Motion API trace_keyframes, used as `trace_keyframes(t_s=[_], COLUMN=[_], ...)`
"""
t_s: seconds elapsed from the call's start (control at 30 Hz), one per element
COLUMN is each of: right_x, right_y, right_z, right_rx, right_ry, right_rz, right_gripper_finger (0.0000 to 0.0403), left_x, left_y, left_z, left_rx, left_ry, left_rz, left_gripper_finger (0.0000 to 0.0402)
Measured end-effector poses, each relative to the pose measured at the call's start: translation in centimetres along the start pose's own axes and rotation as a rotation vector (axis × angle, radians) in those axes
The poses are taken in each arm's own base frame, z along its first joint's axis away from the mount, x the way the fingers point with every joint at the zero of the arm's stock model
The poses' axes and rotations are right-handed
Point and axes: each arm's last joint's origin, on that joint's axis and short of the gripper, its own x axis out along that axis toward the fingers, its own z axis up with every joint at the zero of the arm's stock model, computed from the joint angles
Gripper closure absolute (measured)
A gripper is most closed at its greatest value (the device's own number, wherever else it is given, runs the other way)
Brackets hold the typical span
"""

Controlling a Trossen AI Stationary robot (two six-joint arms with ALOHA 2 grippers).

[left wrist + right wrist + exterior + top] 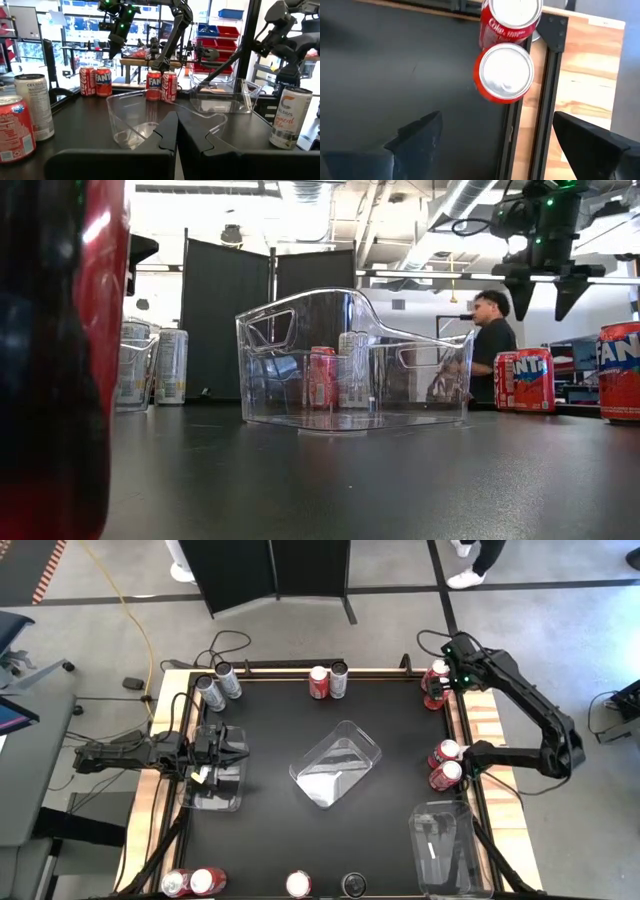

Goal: Sort soda cans
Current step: Adjust the orange soda can

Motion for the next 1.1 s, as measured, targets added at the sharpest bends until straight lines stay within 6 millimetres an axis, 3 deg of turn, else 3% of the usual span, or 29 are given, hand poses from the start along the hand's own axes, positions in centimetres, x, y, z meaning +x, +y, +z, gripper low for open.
trace_keyframes(t_s=[0.23, 0.43, 1.1], right_x=[1.6, 5.0, 7.0], right_y=[0.9, 1.3, 2.1], right_z=[-0.7, -1.6, -2.3], right_rx=[0.016, 0.031, 0.161], right_ry=[-0.041, -0.004, -0.117], right_rz=[-0.074, -0.129, -0.171], right_gripper_finger=[0.0007, 0.0009, 0.0018], left_x=[0.0, 0.0, 0.0], left_y=[0.0, 0.0, 0.0], left_z=[0.0, 0.0, 0.0], left_rx=[0.000, 0.018, 0.026], left_ry=[-0.003, -0.003, -0.003], left_rz=[0.000, 0.000, 0.000], left_gripper_finger=[0.0399, 0.0399, 0.0399])
